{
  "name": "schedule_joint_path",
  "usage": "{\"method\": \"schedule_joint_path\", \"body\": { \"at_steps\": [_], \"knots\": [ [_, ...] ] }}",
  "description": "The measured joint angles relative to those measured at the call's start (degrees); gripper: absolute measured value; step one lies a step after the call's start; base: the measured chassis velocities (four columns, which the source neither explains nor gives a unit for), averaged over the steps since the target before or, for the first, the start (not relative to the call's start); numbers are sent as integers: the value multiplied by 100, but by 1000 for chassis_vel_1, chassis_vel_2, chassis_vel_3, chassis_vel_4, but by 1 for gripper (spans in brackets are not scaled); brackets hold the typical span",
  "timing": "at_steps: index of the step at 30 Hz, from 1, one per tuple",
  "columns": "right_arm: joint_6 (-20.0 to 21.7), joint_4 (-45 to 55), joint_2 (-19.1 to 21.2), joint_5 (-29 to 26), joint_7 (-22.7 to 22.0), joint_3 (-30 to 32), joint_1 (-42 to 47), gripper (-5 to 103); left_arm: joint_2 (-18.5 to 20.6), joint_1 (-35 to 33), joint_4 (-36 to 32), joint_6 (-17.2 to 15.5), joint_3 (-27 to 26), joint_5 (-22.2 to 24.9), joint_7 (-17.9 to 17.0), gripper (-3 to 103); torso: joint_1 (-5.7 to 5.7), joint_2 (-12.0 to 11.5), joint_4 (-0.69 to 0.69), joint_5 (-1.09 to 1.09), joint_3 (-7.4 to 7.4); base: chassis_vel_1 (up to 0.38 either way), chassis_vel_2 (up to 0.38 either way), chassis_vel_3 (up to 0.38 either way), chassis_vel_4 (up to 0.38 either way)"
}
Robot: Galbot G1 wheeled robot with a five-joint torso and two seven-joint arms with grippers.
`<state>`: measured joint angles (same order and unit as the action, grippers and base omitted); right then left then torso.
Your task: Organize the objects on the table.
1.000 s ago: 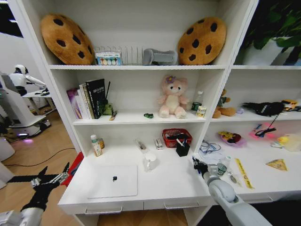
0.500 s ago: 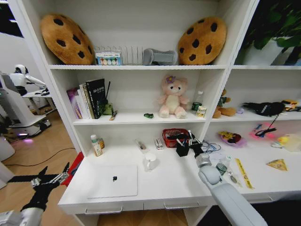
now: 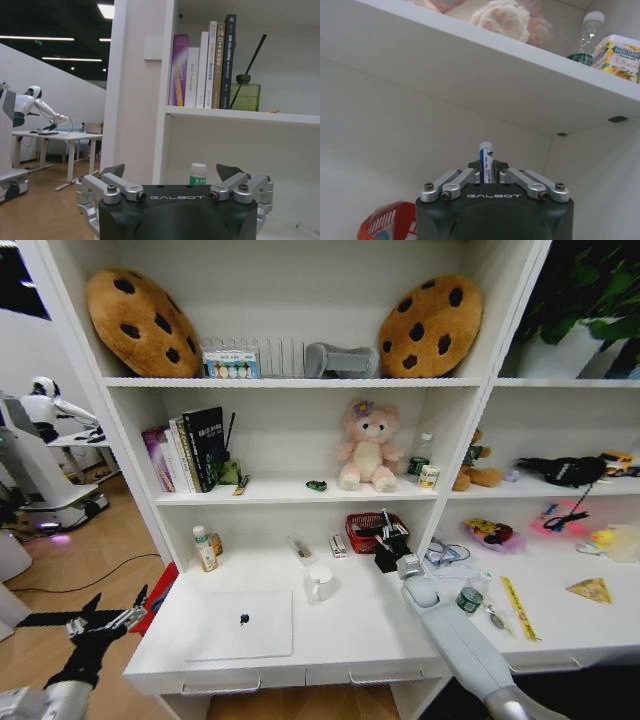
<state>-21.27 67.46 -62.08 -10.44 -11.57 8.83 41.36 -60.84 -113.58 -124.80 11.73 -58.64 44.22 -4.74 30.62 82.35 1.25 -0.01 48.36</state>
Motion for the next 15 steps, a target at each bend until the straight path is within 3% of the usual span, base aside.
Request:
{"method": "schedule_joint_path", "body": {
  "at_steps": [15],
  "knots": [
    [-47,-711,-421,45,-9,-135,-288,12,0,0,0,0,0,0,0,100,-1,0,-3,0,0,0,0,0,0]
  ]
}}
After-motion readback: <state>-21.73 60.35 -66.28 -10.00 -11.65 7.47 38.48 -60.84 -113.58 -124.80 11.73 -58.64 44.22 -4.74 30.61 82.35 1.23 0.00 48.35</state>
